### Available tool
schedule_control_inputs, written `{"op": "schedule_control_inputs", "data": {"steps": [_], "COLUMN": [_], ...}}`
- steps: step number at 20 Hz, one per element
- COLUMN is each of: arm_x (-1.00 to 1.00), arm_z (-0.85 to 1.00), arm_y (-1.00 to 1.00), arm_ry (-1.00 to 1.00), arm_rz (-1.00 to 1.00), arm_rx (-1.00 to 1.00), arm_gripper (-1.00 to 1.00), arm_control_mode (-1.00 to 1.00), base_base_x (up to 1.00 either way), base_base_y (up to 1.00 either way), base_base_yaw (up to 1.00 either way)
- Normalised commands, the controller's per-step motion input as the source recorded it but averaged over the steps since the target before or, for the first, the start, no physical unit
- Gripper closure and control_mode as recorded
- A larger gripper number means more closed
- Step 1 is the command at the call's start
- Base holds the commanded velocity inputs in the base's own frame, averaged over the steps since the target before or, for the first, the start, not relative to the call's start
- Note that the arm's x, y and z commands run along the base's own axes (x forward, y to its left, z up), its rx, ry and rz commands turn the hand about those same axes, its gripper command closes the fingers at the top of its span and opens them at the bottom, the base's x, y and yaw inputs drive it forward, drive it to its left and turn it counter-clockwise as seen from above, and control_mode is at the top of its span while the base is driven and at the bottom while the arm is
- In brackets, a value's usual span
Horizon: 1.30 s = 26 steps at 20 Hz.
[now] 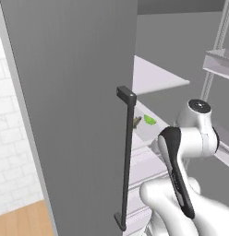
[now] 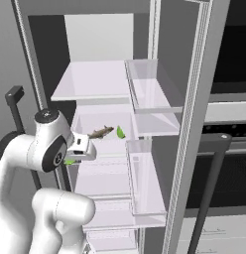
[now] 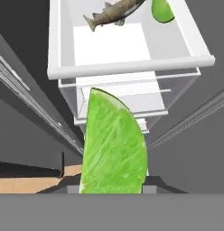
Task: Place one lemon wedge and one fish in each tupperware on the nearby counter, to pack two identical lunches.
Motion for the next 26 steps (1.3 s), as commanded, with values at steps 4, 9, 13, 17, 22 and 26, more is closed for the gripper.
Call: {"op": "schedule_control_inputs", "data": {"steps": [4,9,13,17,22,26], "arm_x": [0.0,0.0,0.0,0.0,0.0,0.0], "arm_z": [0.0,0.0,0.0,0.0,0.0,0.0], "arm_y": [0.0,0.0,0.0,0.0,0.0,0.0], "arm_ry": [0.0,0.0,0.0,0.0,0.0,0.0], "arm_rz": [0.0,0.0,0.0,0.0,0.0,0.0], "arm_rx": [0.0,0.0,0.0,0.0,0.0,0.0], "arm_gripper": [1.0,1.0,1.0,1.0,1.0,1.0], "arm_control_mode": [1.0,1.0,1.0,1.0,1.0,1.0], "base_base_x": [-1.0,-1.0,-0.94,-0.24,0.43,1.0], "base_base_y": [-0.05,-0.47,-1.0,-1.0,-1.0,-1.0], "base_base_yaw": [0.0,-0.01,-0.23,-0.35,-0.33,-0.2]}}
